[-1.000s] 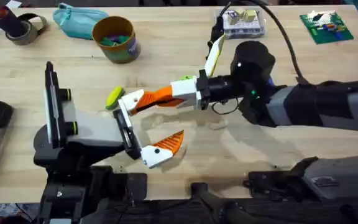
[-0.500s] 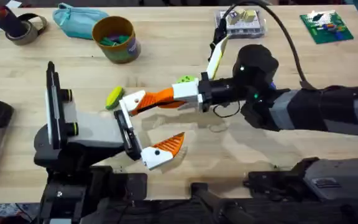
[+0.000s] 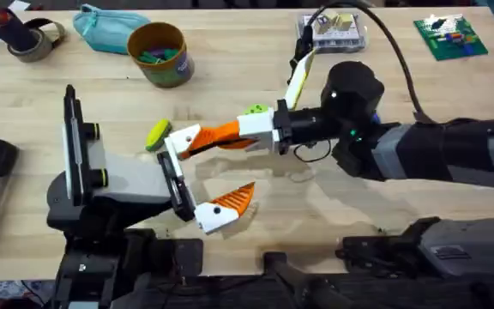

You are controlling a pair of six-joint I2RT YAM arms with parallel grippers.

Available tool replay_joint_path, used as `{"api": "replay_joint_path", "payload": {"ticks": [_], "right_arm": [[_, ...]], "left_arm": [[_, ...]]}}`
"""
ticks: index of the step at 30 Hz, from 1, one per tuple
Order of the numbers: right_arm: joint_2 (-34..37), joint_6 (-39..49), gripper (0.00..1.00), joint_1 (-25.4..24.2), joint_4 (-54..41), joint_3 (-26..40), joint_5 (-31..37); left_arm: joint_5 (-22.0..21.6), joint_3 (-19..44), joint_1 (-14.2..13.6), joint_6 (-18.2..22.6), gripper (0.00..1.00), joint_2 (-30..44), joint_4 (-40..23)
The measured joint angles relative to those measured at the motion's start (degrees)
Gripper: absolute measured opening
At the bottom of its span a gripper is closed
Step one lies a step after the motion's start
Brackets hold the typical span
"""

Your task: Pick up the gripper from the table and insert it into the empty holder that is missing its gripper. Then pick up a screw, insert it into the mounting hole, and use the screwdriver to tighten it. Finally, clean up the table by picking up the vegetable and placing it into the bucket.

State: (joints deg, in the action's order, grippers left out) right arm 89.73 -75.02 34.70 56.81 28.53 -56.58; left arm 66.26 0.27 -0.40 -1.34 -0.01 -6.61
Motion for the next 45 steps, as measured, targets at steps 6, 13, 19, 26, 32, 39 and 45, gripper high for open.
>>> {"api": "replay_joint_path", "payload": {"ticks": [6,13,19,26,32,39,45], "right_arm": [[0.00,0.02,0.586,0.90,-0.54,-0.19,0.15],[0.00,0.24,0.993,1.40,-0.66,-0.22,0.17],[0.00,0.22,0.993,1.40,-0.68,-0.22,0.17],[0.00,0.44,0.993,0.31,-0.66,-0.24,0.15],[-2.75,5.03,0.993,-6.58,-6.45,-0.34,0.18],[-10.05,16.08,0.994,-16.05,-26.93,0.71,-0.22],[-12.87,34.94,0.993,-21.75,-60.81,10.08,0.14]], "left_arm": [[0.95,0.02,-0.48,0.07,0.984,0.02,-0.11],[1.68,0.00,-0.59,0.07,0.984,0.02,-0.26],[1.68,0.02,-0.59,0.07,0.984,0.02,-0.26],[1.68,0.00,-0.59,0.07,0.984,0.00,-0.24],[1.68,0.00,-0.59,0.07,0.984,0.00,-0.26],[1.68,0.02,-0.59,0.07,0.984,0.00,-0.26],[1.68,0.01,-0.59,0.09,0.984,0.00,-0.26]]}}
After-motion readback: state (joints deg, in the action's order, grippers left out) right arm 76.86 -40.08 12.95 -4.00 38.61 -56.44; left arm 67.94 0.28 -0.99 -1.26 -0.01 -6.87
